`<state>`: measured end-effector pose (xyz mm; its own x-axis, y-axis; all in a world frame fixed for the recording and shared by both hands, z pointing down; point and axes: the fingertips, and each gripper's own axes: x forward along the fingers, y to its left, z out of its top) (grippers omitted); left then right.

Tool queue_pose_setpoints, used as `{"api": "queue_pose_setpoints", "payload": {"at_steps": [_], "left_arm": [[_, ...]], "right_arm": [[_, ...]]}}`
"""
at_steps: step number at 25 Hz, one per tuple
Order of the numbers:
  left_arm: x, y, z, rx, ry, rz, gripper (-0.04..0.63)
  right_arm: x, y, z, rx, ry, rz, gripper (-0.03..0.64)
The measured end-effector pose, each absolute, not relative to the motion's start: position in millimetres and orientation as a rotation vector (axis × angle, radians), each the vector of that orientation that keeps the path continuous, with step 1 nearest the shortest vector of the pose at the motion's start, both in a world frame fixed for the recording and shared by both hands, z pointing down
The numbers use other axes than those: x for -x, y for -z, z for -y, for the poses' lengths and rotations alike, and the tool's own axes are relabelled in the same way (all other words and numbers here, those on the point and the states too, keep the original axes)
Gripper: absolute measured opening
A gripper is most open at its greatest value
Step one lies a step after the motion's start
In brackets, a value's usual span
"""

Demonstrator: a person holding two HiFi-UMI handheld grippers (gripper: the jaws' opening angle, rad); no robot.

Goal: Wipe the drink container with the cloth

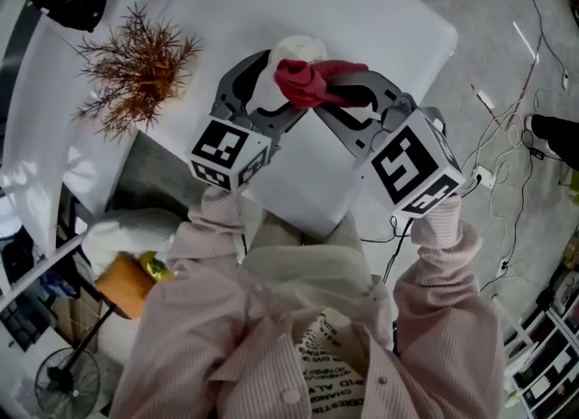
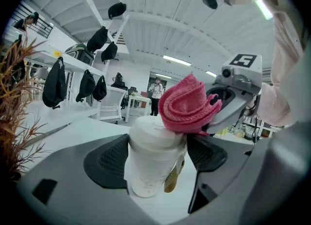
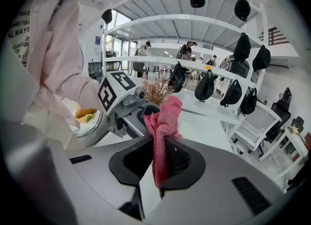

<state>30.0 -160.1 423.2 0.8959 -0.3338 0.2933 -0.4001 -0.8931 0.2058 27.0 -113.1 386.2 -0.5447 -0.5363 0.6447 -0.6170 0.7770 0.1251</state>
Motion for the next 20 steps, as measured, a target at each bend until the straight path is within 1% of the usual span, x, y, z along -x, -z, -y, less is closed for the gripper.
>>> {"api": "queue_pose_setpoints", "payload": {"at_steps": [3,6,12,15,20], "left_arm": [[-29.9,-423.6,160.4,-2.798,-0.361,0.557,0.374],[-29.9,-424.1,159.5,-2.798,-0.358,0.562,0.374],[-29.9,-423.7,159.0,-2.802,-0.337,0.573,0.374],[-29.3,-424.1,159.4,-2.796,-0.323,0.580,0.374],[-29.4,-424.8,159.4,-2.803,-0.306,0.592,0.374]], "right_arm": [[-30.0,-382.8,113.4,-0.937,-0.169,2.315,0.044],[-37.3,-372.1,114.7,-1.122,-0.244,2.403,0.044],[-74.7,-361.1,115.3,-1.640,-0.578,2.529,0.044],[-91.1,-369.6,113.4,-1.926,-0.779,2.522,0.044],[-103.4,-392.9,110.1,-2.273,-1.073,2.430,0.044]]}}
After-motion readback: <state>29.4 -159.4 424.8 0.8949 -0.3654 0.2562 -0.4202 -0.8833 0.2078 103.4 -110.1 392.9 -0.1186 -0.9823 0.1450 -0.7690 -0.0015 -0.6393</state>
